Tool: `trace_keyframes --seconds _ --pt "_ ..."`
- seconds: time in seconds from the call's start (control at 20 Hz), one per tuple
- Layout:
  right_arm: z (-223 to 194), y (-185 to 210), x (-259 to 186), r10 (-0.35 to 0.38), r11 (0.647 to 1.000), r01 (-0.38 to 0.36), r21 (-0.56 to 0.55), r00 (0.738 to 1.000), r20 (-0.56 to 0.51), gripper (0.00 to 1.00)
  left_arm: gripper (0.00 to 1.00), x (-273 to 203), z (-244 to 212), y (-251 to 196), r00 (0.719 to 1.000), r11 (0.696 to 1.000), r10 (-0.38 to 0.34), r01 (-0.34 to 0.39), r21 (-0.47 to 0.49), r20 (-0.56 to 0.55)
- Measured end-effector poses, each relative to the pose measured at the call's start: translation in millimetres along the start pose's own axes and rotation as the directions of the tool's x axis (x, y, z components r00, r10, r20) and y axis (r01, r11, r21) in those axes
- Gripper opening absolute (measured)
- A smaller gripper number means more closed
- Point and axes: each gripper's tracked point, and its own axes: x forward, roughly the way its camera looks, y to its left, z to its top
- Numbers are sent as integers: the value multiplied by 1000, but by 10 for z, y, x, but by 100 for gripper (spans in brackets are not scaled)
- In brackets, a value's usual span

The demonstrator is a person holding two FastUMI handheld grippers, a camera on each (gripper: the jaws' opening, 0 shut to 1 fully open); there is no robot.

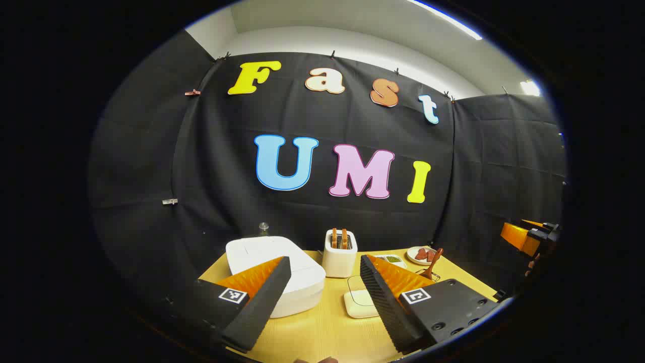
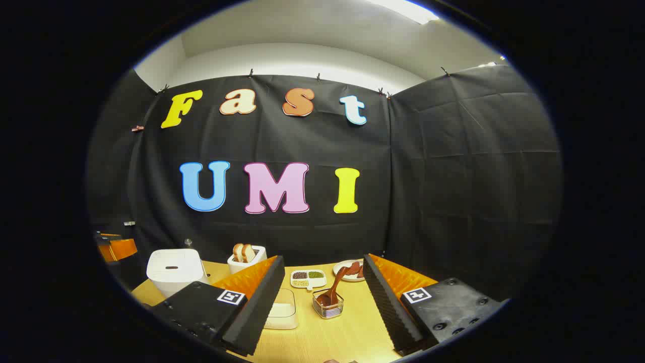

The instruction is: Close the left gripper, press the button to open the rice cooker; take a wooden spoon from the chopstick holder with the right hand, scoop a spoonful of rice and pour it into the rice cooker, then put the wooden spoon back into the chopstick holder.

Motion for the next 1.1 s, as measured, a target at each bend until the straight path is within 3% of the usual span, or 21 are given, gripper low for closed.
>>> trace_keyframes --seconds 0.65,1.1 --pt "79 39 121 27 999 -27 22 999 17 98 96 34 43 16 1000 1000 19 -18 21 -1" --pt "70 161 75 57 998 -57 12 998 15 98 96 52 87 266 998 998 57 -57 12 -3"
